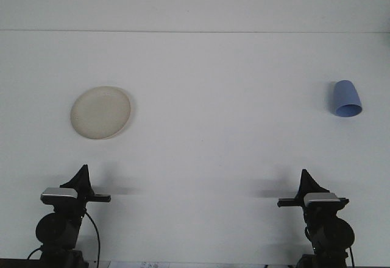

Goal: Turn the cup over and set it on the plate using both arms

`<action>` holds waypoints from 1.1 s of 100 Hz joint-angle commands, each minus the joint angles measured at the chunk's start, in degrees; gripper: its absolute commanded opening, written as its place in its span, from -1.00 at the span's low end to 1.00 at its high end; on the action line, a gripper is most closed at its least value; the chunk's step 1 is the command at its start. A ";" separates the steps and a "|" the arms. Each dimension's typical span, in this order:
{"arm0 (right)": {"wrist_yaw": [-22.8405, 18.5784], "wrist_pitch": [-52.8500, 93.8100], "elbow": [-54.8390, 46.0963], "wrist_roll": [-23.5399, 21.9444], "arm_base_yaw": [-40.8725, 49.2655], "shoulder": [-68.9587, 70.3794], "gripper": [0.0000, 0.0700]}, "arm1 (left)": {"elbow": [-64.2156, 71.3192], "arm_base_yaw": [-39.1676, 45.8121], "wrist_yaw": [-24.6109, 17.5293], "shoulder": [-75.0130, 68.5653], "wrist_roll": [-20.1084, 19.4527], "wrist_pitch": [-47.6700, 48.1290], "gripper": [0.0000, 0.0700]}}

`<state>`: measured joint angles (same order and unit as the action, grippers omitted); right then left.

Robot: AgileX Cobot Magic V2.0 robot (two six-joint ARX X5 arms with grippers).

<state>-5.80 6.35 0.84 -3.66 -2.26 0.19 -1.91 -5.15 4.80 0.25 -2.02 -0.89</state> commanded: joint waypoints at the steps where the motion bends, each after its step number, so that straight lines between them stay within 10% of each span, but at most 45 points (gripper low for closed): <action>1: 0.17 -0.52 -0.11 0.24 -0.02 -0.11 -0.98 | 1.11 0.00 0.31 -0.09 0.04 -0.76 -0.97; 83: 0.17 -0.90 -0.11 0.20 -0.02 -0.11 -0.98 | 1.11 0.00 0.31 -0.09 0.04 -0.76 -0.97; 110: -4.90 -4.02 -0.11 -13.92 0.04 -0.11 -0.98 | 1.11 0.00 0.31 -0.09 0.04 -0.76 -0.97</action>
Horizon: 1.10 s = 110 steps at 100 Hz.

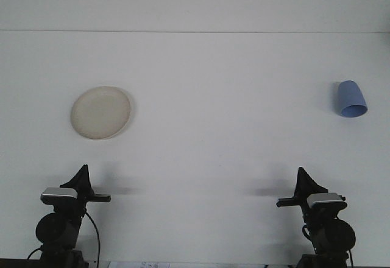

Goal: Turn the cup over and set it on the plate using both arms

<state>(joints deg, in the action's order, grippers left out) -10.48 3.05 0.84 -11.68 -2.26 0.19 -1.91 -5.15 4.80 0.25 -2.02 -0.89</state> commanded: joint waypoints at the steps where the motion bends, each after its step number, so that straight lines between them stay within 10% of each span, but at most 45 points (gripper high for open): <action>1: -0.20 -0.81 -0.11 -6.32 0.04 -0.11 -0.98 | 1.11 0.00 0.31 -0.09 0.04 -0.76 -0.97; 32: 5.49 2.08 11.43 -12.09 0.04 2.73 -0.93 | 1.11 0.00 0.31 -0.09 0.04 -0.76 -0.97; 49: 10.58 10.88 27.50 -1.16 0.02 14.23 0.52 | 1.11 0.00 0.31 -0.09 0.04 -0.76 -0.97; 77: 18.64 18.62 41.99 13.00 -0.33 34.84 0.53 | 1.11 0.00 0.31 -0.09 0.04 -0.76 -0.97; 110: 18.43 10.10 42.64 14.99 -12.35 56.35 0.53 | 1.11 0.00 0.31 -0.09 0.04 -0.76 -0.97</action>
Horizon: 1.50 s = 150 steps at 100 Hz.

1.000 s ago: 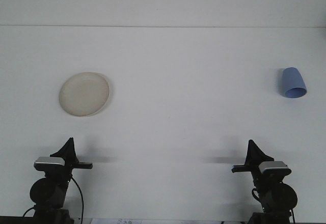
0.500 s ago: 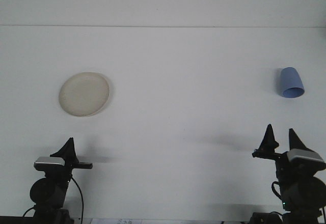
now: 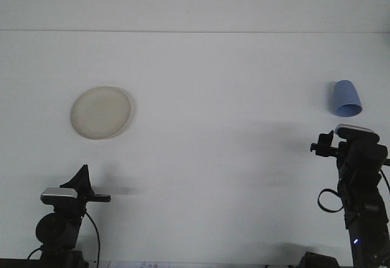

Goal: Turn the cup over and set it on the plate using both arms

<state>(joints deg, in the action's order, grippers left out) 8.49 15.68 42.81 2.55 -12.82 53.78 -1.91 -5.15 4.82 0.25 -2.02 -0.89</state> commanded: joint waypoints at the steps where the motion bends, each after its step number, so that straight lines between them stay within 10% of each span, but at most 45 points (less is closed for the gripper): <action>1: -0.63 -2.93 0.68 0.83 -2.21 3.30 0.53 | 1.11 0.00 0.28 -0.09 0.04 -0.76 -0.97; 68: -18.99 -41.38 3.06 4.92 -17.68 38.95 0.32 | 1.11 0.00 0.28 -0.09 0.04 -0.76 -0.97; 110: -22.45 -41.42 19.34 5.27 -18.67 57.02 0.29 | 1.11 0.00 0.28 -0.09 0.04 -0.76 -0.97; 150: -26.75 -44.92 24.85 5.11 -18.67 61.79 -1.00 | 1.11 0.00 0.31 -0.09 0.04 -0.76 -0.97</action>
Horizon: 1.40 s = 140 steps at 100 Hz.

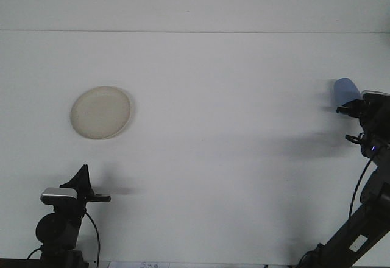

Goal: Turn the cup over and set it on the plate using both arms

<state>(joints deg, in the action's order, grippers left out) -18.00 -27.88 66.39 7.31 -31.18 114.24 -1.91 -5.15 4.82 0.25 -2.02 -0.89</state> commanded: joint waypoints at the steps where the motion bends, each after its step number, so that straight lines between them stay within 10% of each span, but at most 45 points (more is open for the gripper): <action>1: -0.26 -1.38 1.27 0.20 -0.31 1.31 -1.00 | 1.11 0.00 0.28 -0.09 0.04 -0.76 -0.97; 50: 1.60 24.74 1.33 -21.70 2.91 -21.03 -1.00 | 1.11 0.00 0.28 -0.09 0.04 -0.76 -0.97; 90: 4.09 66.51 2.32 -12.37 28.20 -45.92 -1.00 | 1.11 0.00 0.28 -0.09 0.04 -0.76 -0.97; 140: 10.67 92.59 4.35 -12.07 68.15 -32.98 -1.00 | 1.11 0.00 0.28 -0.09 0.04 -0.79 -0.97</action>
<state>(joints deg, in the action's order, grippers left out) -7.49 64.38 69.78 -4.36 34.83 78.89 -1.91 -5.15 4.80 0.25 -2.02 -0.89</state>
